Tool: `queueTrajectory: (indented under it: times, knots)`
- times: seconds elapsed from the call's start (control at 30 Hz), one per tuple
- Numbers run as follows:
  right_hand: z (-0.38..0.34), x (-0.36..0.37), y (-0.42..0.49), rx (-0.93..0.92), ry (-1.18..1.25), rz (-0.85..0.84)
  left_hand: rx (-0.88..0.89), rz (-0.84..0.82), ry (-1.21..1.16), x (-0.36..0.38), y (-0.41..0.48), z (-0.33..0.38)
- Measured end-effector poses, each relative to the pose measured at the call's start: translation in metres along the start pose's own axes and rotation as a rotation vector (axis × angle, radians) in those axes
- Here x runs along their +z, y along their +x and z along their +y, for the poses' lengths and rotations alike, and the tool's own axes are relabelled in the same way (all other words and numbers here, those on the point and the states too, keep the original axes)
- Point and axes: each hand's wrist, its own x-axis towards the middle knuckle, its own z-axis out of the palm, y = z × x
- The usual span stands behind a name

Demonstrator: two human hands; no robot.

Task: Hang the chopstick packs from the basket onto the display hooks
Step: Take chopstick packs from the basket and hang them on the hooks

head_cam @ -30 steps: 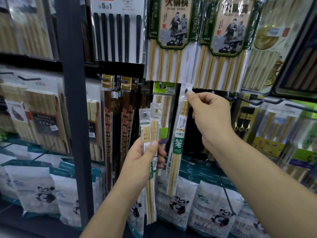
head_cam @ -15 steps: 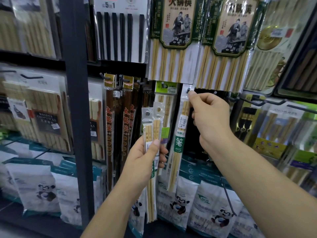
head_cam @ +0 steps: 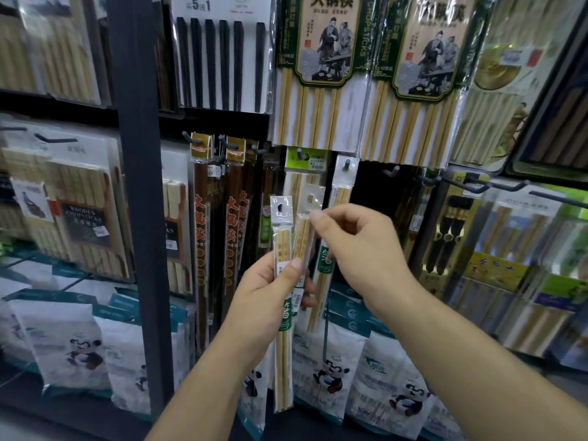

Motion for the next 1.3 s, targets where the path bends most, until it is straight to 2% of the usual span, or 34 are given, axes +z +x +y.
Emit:
queueTrajectory:
  times: [0.1, 0.3, 0.47, 0.97, 1.17, 1.3]
  knots:
    - [0.000, 0.000, -0.001, -0.019, -0.028, 0.001, 0.014, -0.016, 0.069, 0.002, -0.001, -0.001]
    - [-0.007, -0.013, 0.019, 0.014, 0.109, 0.136, 0.041, 0.024, 0.124, 0.002, 0.001, 0.000]
    - [-0.010, -0.016, 0.034, 0.020, 0.106, 0.211, 0.043, 0.051, 0.157, 0.000, 0.004, -0.005]
    - [0.003, -0.013, 0.038, 0.018, 0.021, 0.243, 0.032, 0.014, 0.150, 0.000, 0.002, -0.001]
    - [0.009, -0.013, 0.033, 0.027, -0.039, 0.242, -0.015, 0.056, 0.093, -0.002, 0.002, 0.000]
    - [0.010, -0.016, 0.019, 0.019, 0.019, 0.256, 0.026, 0.026, 0.095, 0.000, 0.000, 0.004]
